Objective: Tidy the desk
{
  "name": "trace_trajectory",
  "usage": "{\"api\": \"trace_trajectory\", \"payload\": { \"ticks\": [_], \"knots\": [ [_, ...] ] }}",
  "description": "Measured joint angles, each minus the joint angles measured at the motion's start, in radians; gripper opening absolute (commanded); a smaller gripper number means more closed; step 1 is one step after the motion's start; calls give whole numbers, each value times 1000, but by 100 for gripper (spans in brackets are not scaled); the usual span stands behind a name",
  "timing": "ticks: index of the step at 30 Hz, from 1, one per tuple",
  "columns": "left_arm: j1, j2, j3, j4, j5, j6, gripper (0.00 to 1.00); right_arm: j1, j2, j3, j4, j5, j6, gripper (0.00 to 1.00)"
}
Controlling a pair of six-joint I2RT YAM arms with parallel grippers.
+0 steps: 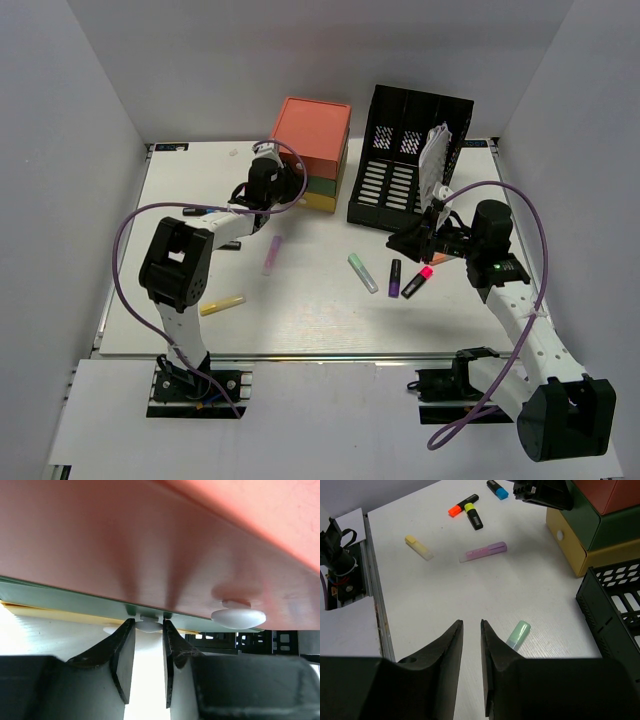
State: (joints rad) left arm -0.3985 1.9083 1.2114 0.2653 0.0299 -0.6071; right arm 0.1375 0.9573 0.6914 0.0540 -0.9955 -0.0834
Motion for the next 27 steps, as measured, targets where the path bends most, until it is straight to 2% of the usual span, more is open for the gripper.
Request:
{"api": "trace_trajectory", "payload": {
  "ticks": [6,10,22,27],
  "knots": [
    [0,0,0,0,0,0,15,-5,0,0,0,2,-1,26],
    [0,-2,-10,13,3,0,12,-7,0,0,0,2,-3,26],
    [-3,-153,-211,58,15,1,11,-14,0,0,0,2,-3,26],
    [-3,-185,-241,55,15,0,12,-19,0,0,0,2,-2,27]
  ]
}}
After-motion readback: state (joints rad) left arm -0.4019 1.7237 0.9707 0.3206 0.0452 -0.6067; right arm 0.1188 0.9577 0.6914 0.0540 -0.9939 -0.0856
